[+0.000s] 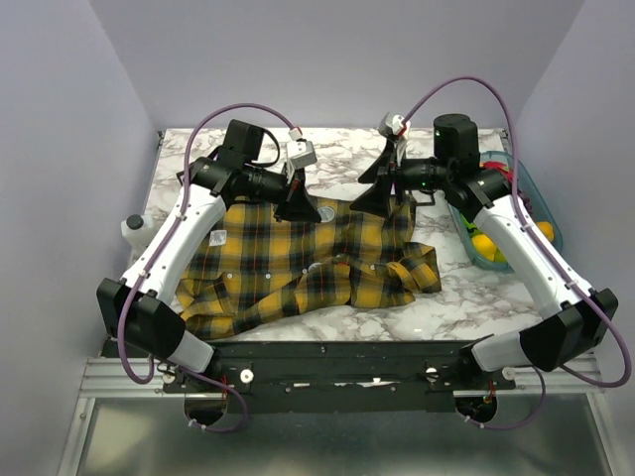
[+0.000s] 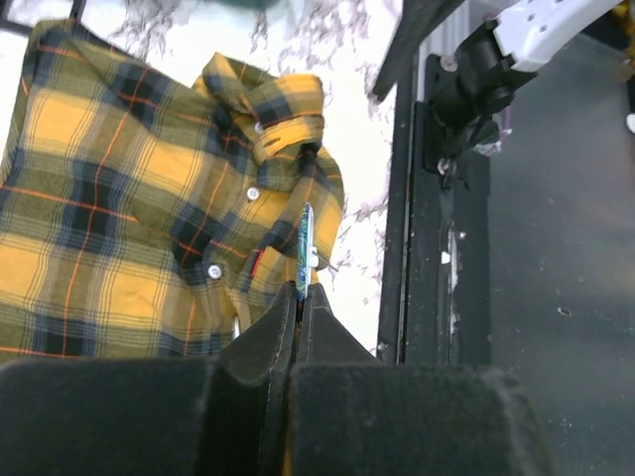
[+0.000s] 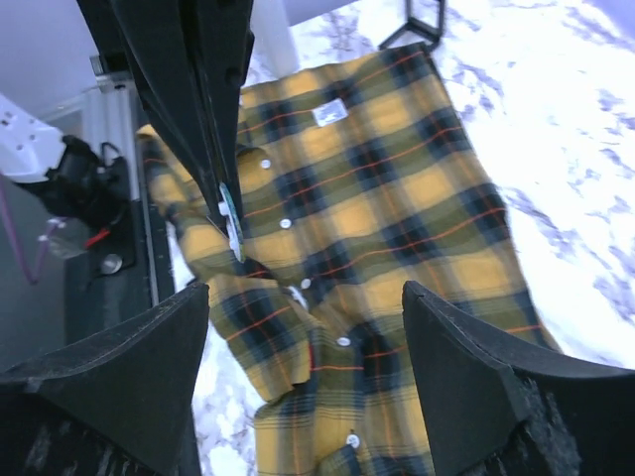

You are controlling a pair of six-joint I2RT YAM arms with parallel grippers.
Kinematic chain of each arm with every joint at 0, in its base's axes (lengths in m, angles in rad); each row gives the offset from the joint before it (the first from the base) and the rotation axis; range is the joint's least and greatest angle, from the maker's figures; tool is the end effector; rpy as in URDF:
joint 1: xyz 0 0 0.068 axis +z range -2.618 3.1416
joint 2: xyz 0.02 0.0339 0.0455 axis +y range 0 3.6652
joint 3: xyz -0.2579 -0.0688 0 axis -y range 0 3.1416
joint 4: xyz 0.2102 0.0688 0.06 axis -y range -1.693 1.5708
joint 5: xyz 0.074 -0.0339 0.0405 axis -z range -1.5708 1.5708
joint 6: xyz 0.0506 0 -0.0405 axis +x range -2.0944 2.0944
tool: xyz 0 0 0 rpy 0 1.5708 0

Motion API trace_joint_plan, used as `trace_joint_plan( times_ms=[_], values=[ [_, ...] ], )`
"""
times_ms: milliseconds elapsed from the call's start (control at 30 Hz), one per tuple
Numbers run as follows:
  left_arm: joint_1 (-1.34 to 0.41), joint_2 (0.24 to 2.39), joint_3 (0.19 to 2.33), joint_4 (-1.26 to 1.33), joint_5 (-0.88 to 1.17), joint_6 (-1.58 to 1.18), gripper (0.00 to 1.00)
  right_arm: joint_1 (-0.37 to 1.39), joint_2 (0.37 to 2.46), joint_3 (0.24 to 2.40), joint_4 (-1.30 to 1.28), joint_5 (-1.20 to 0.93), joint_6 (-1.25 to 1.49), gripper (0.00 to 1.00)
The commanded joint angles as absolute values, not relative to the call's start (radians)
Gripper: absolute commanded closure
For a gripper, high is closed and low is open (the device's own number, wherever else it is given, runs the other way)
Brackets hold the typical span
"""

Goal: Remove the brooch from the garment

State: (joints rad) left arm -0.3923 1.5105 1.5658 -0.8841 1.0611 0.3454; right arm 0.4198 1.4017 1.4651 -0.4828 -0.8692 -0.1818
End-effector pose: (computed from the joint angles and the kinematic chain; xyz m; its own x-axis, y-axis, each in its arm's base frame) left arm 0.2397 -0.1470 0.3697 -0.3932 0.3415 -0.8537 0.9190 0.1166 -0.3766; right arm 0.2399 0.1494 0.3975 -0.2030 -0.2184 -0.9545 -0.9525 0.2700 0.1408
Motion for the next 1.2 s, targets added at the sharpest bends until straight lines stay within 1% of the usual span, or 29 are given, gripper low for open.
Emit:
trace_joint_plan(
  times_ms=[0,33,200,333,400,433,533,867,1000,1100,1167],
  values=[
    [-0.373,1.479,1.546,-0.878,1.16,0.308,1.0,0.448,1.414,1.466,-0.442,-0.976,-0.144,0.15],
    [-0.37,1.479,1.546,-0.861,1.164,0.29,1.0,0.463,1.414,1.465,-0.439,-0.97,-0.146,0.15],
    [-0.37,1.496,1.546,-0.809,1.207,0.224,1.0,0.514,1.401,1.437,-0.382,-0.802,-0.114,0.16],
    [-0.364,1.508,1.549,-0.753,1.233,0.161,1.0,0.522,1.396,1.427,-0.348,-0.807,-0.091,0.25],
    [-0.364,1.509,1.552,-0.749,1.233,0.157,1.0,0.526,1.394,1.422,-0.347,-0.802,-0.086,0.26],
    [-0.364,1.514,1.551,-0.744,1.236,0.153,1.0,0.531,1.396,1.42,-0.341,-0.805,-0.083,0.3],
    [-0.364,1.517,1.545,-0.724,1.238,0.132,1.0,0.54,1.402,1.424,-0.333,-0.816,-0.075,0.36],
    [-0.362,1.522,1.536,-0.689,1.25,0.088,1.0,0.555,1.41,1.424,-0.334,-0.822,-0.075,0.36],
    [-0.359,1.52,1.526,-0.664,1.262,0.06,1.0,0.561,1.41,1.42,-0.337,-0.789,-0.077,0.36],
    [-0.359,1.516,1.522,-0.658,1.264,0.055,1.0,0.569,1.407,1.419,-0.344,-0.767,-0.081,0.39],
    [-0.359,1.514,1.519,-0.657,1.262,0.055,1.0,0.571,1.408,1.419,-0.348,-0.758,-0.084,0.42]
  ],
)
